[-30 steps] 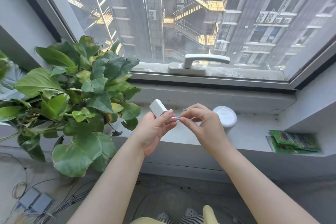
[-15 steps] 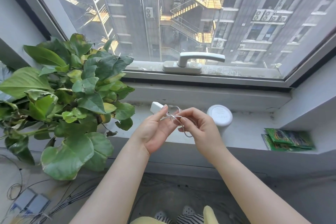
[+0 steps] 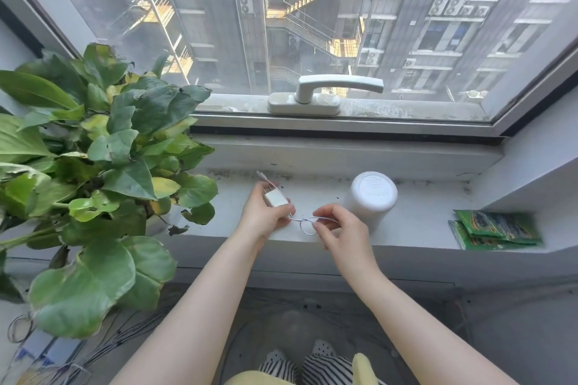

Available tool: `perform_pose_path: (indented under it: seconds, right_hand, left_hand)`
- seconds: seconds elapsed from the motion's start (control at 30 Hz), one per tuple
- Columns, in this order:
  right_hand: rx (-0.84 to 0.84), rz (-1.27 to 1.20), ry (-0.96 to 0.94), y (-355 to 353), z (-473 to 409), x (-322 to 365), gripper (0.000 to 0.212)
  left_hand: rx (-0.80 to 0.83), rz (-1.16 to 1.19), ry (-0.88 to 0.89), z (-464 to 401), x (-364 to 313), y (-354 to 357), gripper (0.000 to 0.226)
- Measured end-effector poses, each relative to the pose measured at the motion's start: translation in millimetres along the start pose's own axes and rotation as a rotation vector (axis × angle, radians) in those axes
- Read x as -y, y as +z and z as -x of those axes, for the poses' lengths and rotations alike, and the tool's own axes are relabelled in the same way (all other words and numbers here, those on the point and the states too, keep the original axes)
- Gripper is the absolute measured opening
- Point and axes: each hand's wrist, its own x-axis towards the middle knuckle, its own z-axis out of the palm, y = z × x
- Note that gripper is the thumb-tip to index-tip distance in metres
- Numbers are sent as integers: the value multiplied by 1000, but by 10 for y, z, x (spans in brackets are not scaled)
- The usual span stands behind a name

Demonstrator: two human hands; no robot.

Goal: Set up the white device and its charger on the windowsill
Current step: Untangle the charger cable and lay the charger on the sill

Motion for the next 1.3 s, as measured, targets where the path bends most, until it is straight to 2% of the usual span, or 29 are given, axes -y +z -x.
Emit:
perform_pose_path:
  seconds: [0.1,0.2,0.27,0.43,0.67,0.7,0.77,0.83,0.9,1.1,1.3]
  right_hand:
    - [19,169,-131,38,-55,-76,19]
    - [11,290,-233,83,-108,-121,22]
    - [21,349,-281,100,-118,-140,24]
    - [53,407,-326,83,-130,-190,29]
    - [136,407,-330,91,-160,-192,33]
    - [141,388,-307,104,-170,-224,30]
    - [125,253,-132,116,-173,-217,14]
    - [96,126,17,133,-182,-178,21]
    - [48,115,57,150,-195,-154,28]
    - [27,130,-22,158,-203,-74,26]
    - [12,361,-193,151,-205,-99,17]
  left_hand:
    - [-10,-274,60,-54,-35,8,50]
    - [4,-603,148,-85,-92,19,58]
    - [25,-686,181,-76,-120,20,61]
    - [72,-720,191,-16,-102,-21,56]
    - [90,-839,297,-19,-44,-123,66]
    - [96,-845,298,-22,-41,-136,68]
    - [103,-866,306,-44,-37,-149,71]
    - [96,-895,327,-71,-29,-148,73]
    - [70,-888,360,-105,-8,-145,68]
    - [-9,-871,456,-146,82,-142,49]
    - [-76,-808,502,-139,153,-192,42]
